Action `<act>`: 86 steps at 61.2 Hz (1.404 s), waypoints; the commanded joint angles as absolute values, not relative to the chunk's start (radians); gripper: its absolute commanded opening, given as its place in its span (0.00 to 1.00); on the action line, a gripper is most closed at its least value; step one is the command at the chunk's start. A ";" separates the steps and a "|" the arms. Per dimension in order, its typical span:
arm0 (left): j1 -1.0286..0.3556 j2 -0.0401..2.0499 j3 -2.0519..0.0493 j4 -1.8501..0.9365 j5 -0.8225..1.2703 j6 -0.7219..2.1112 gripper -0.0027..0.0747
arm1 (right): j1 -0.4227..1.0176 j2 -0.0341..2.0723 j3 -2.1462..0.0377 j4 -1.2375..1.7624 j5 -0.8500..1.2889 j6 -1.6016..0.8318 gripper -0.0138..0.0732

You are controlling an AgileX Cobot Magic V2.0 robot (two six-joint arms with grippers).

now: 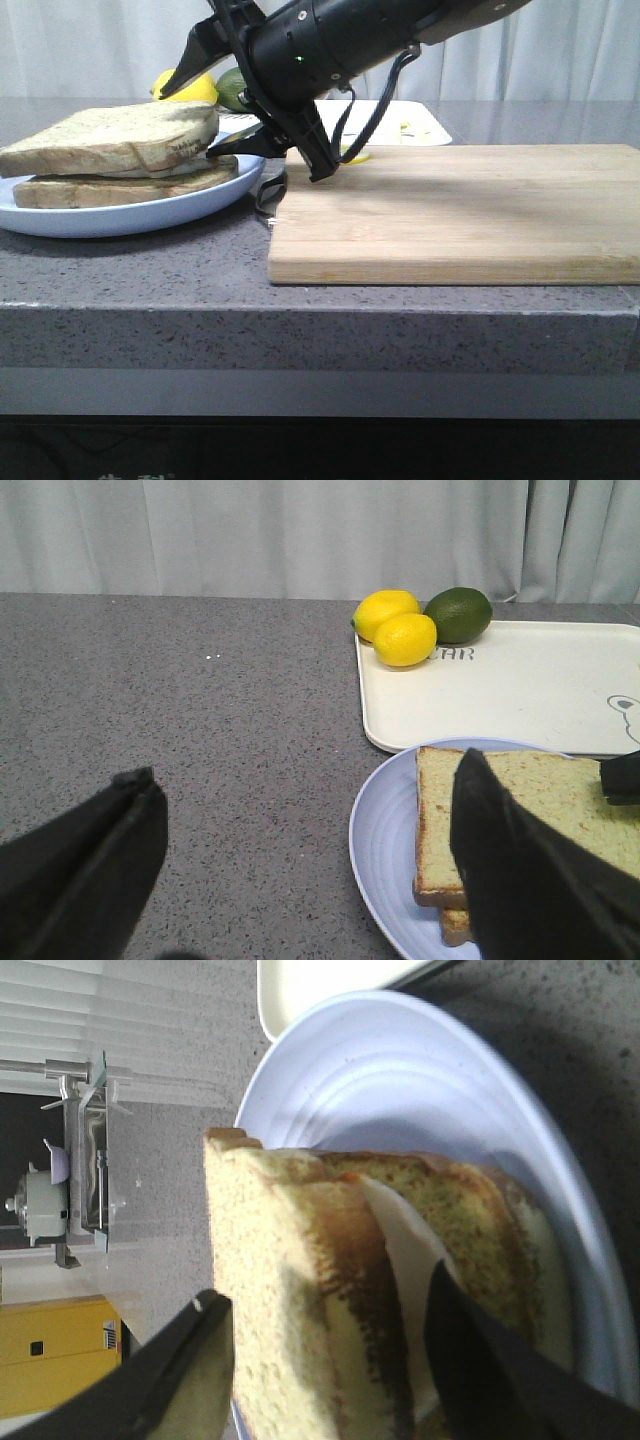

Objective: Place bread and move sandwich to tray
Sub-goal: 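Lower the bread onto the egg, open the right gripper, withdraw, then reach the left gripper to the rim of the blue plate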

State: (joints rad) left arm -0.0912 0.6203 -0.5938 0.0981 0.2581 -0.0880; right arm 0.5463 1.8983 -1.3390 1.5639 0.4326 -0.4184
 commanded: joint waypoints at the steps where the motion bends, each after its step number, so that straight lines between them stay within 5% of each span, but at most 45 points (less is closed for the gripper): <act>1: -0.101 0.625 -0.631 0.101 0.179 -0.089 0.76 | 0.521 1.839 -1.370 1.557 0.494 -0.423 0.68; 32: -0.101 0.625 -0.631 0.101 0.179 -0.089 0.76 | 0.233 1.596 -1.271 1.155 0.674 -0.423 0.66; 55: -0.101 0.625 -0.631 0.101 0.179 -0.089 0.76 | -0.118 1.403 -1.271 0.782 0.871 -0.423 0.07; 69: -0.101 0.625 -0.631 0.101 0.179 -0.089 0.76 | -0.208 1.258 -1.271 0.538 0.874 -0.422 0.09; 86: -0.101 0.625 -0.631 0.101 0.179 -0.089 0.76 | -0.070 0.996 -1.146 0.415 0.705 -0.423 0.09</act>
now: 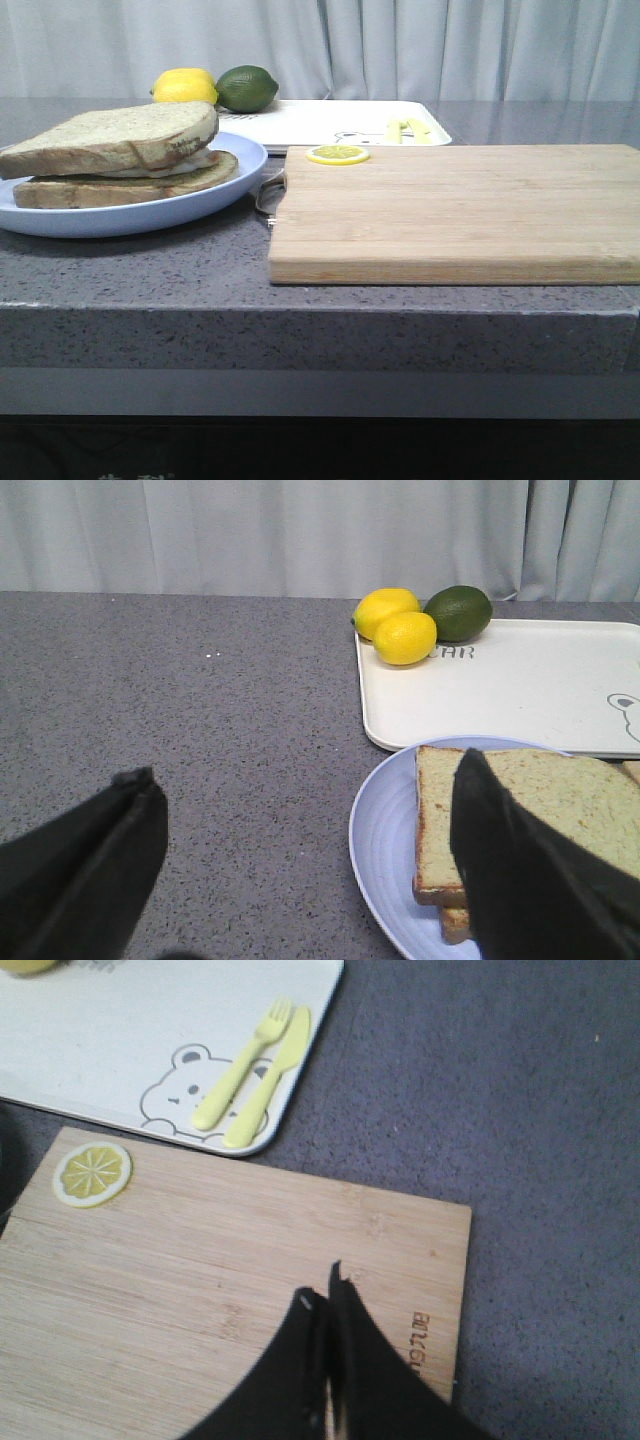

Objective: Place bread and move sandwich to tray
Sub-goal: 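Reach the left gripper to the rim of the blue plate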

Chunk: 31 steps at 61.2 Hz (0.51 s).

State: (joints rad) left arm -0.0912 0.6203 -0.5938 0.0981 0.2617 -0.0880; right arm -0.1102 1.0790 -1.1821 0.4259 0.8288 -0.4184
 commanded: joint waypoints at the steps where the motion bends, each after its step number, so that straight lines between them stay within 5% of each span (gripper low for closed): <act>1: -0.101 0.625 -0.631 0.101 0.179 -0.089 0.76 | -0.061 0.974 -1.129 0.413 0.677 -0.424 0.09; 31: -0.101 0.625 -0.631 0.094 0.168 -0.089 0.76 | 0.043 0.465 -0.427 0.492 0.160 -0.439 0.09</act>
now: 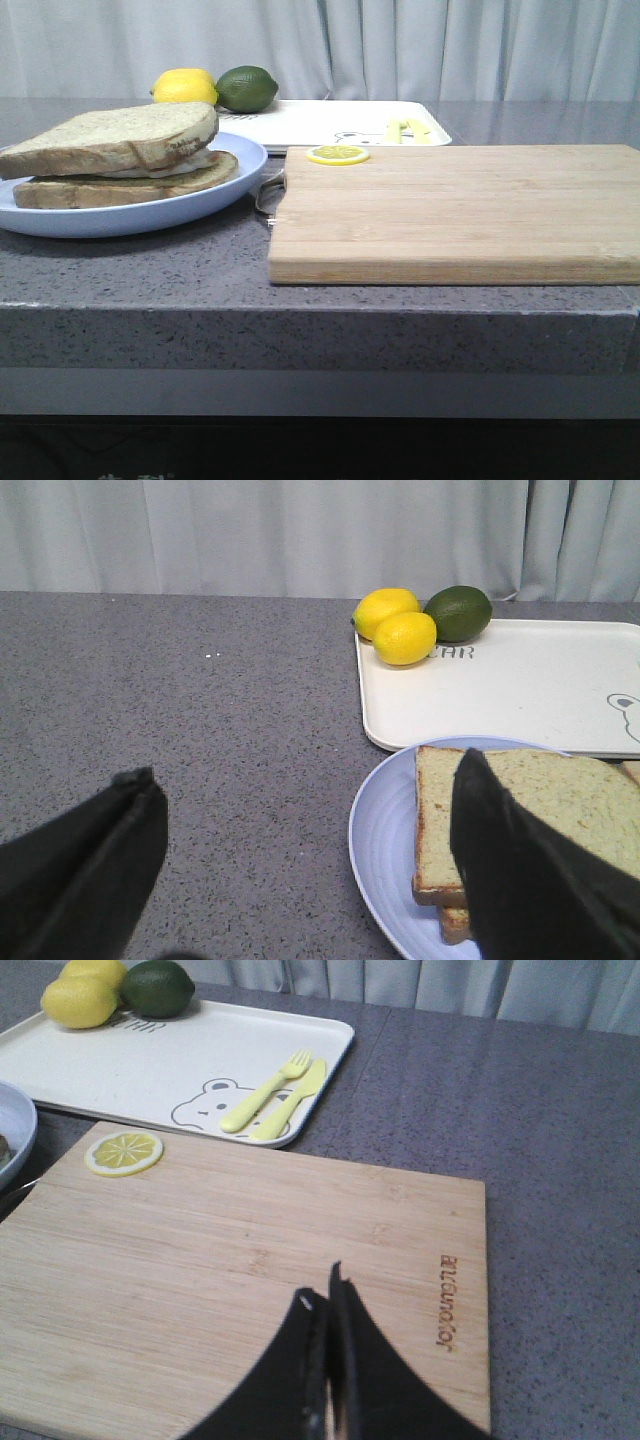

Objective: Place bread and move sandwich to tray
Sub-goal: 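Reach the left gripper to the rim of the blue plate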

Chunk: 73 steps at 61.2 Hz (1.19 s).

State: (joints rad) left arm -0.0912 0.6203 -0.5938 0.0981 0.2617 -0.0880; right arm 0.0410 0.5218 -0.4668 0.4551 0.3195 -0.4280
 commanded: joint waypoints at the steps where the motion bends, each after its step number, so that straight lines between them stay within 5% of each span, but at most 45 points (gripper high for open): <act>1: -0.101 0.625 -0.631 0.086 0.168 -0.089 0.76 | 0.043 0.451 -0.413 0.494 0.147 -0.439 0.09; 47: -0.101 1.434 -1.179 0.006 0.624 -0.006 0.76 | 0.043 0.406 -0.387 0.499 0.063 -0.439 0.09; 73: -0.102 1.588 -1.244 -0.030 0.647 0.020 0.76 | 0.043 0.406 -0.387 0.499 0.063 -0.439 0.09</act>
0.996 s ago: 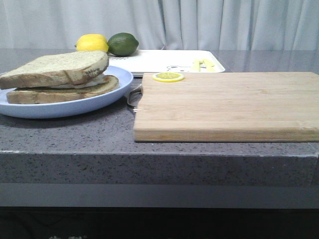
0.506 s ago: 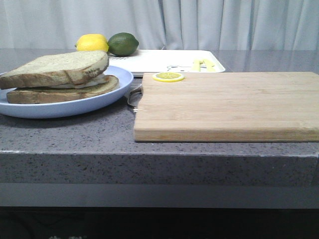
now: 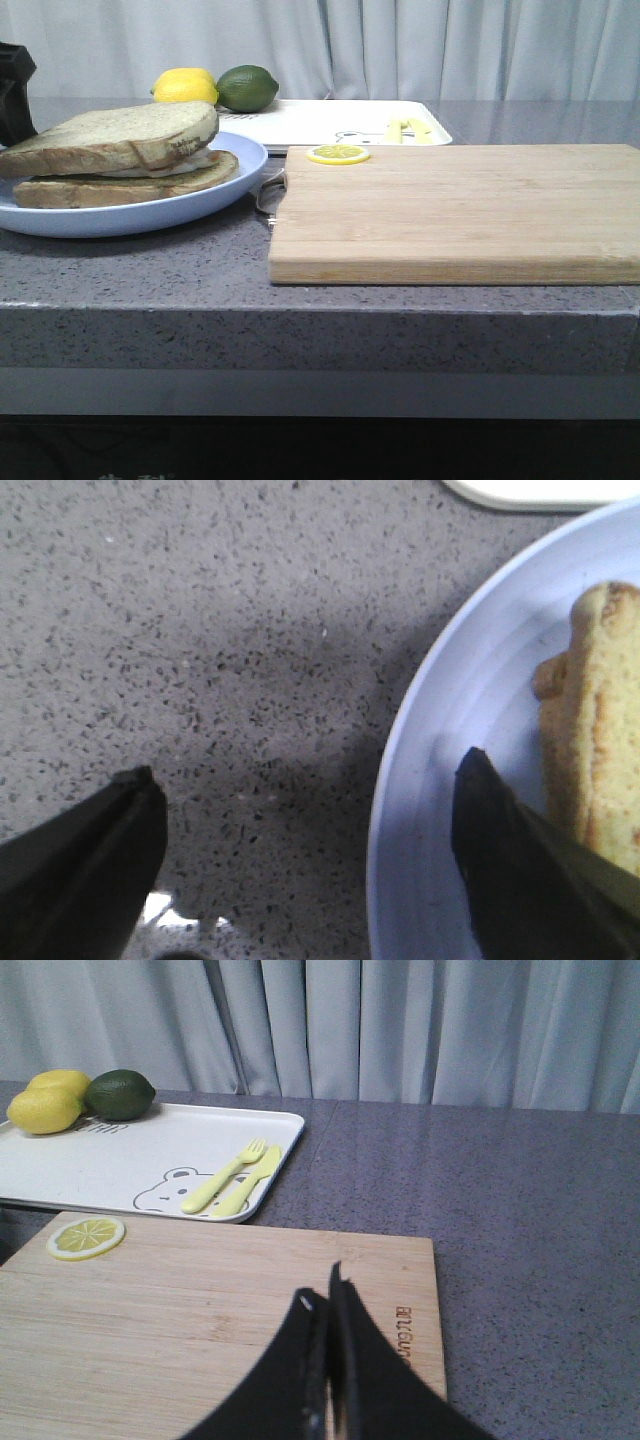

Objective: Place bread and move sandwich to tray
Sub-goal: 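Reach the left gripper to the rim of the blue plate, then grip the blue plate rim with the left gripper and lift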

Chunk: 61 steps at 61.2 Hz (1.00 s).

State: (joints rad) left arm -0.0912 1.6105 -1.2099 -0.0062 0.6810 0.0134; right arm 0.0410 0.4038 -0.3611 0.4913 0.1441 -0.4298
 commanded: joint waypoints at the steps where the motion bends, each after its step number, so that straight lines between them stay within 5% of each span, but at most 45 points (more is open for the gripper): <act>1: -0.102 1.589 -1.244 -0.035 0.647 0.022 0.76 | 0.043 0.406 -0.387 0.499 0.063 -0.439 0.09; 27: -0.102 1.639 -1.246 -0.183 0.678 0.128 0.72 | 0.043 0.406 -0.387 0.499 0.061 -0.439 0.09; 36: -0.102 1.639 -1.246 -0.183 0.678 0.128 0.50 | 0.043 0.406 -0.387 0.499 0.061 -0.439 0.09; 50: -0.102 1.639 -1.246 -0.183 0.678 0.129 0.02 | 0.043 0.406 -0.387 0.499 0.061 -0.439 0.09; 61: -0.100 1.634 -1.254 -0.183 0.706 0.129 0.01 | 0.043 0.406 -0.387 0.499 0.061 -0.439 0.09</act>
State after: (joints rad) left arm -0.0995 1.6692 -1.2267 -0.2017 0.7009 0.1199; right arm 0.0410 0.4038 -0.3592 0.4913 0.1405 -0.4298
